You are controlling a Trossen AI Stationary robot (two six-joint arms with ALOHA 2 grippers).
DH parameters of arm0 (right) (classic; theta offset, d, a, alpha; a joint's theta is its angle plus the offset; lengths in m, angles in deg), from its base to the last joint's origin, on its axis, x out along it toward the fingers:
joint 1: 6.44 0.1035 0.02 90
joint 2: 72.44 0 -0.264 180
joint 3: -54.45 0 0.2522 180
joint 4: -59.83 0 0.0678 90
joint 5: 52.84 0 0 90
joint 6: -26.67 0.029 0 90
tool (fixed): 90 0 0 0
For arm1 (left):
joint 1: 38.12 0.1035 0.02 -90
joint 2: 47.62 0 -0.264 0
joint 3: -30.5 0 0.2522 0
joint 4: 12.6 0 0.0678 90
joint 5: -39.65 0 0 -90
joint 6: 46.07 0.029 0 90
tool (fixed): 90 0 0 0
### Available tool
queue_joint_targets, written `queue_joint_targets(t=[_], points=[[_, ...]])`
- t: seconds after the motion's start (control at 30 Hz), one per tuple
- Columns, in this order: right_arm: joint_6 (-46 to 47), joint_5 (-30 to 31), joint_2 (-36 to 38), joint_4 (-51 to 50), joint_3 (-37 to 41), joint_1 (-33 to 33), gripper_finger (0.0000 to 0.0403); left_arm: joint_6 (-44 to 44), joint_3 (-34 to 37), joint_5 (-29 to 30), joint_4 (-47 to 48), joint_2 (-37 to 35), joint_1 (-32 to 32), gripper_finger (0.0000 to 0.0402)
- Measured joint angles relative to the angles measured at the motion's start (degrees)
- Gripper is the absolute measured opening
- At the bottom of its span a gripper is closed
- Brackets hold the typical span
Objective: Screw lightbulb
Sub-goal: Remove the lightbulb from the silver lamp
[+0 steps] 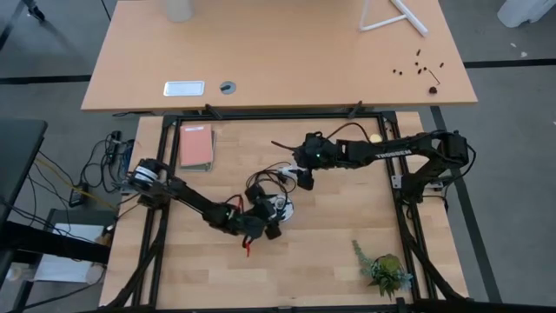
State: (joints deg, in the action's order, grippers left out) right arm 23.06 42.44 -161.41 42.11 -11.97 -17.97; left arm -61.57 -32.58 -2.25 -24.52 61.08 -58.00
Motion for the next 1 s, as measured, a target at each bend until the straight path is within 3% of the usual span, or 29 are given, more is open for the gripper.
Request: queue_joint_targets(t=[0.37, 0.5, 0.73, 1.0], points=[[9.7, 0.0, 0.0, -0.5, -0.3, 4.5, 0.0281, 2.0, 0.0, -6.7, 2.9, -5.8, 0.0, 0.0298], [8.5, 2.3, -0.1, -7.1, -6.5, 5.8, 0.0274, 3.1, 0.0, -5.9, 5.1, -9.2, 0.0, 0.0298], [2.0, 2.1, -1.0, -16.8, -19.2, 1.5, 0.0262, 6.1, 0.0, -4.9, 5.0, -12.9, -0.4, 0.0298], [0.7, -0.4, -11.7, -20.0, -20.4, 1.6, 0.0262, 6.3, -0.1, -1.1, 9.5, -13.9, -0.6, 0.0298]])
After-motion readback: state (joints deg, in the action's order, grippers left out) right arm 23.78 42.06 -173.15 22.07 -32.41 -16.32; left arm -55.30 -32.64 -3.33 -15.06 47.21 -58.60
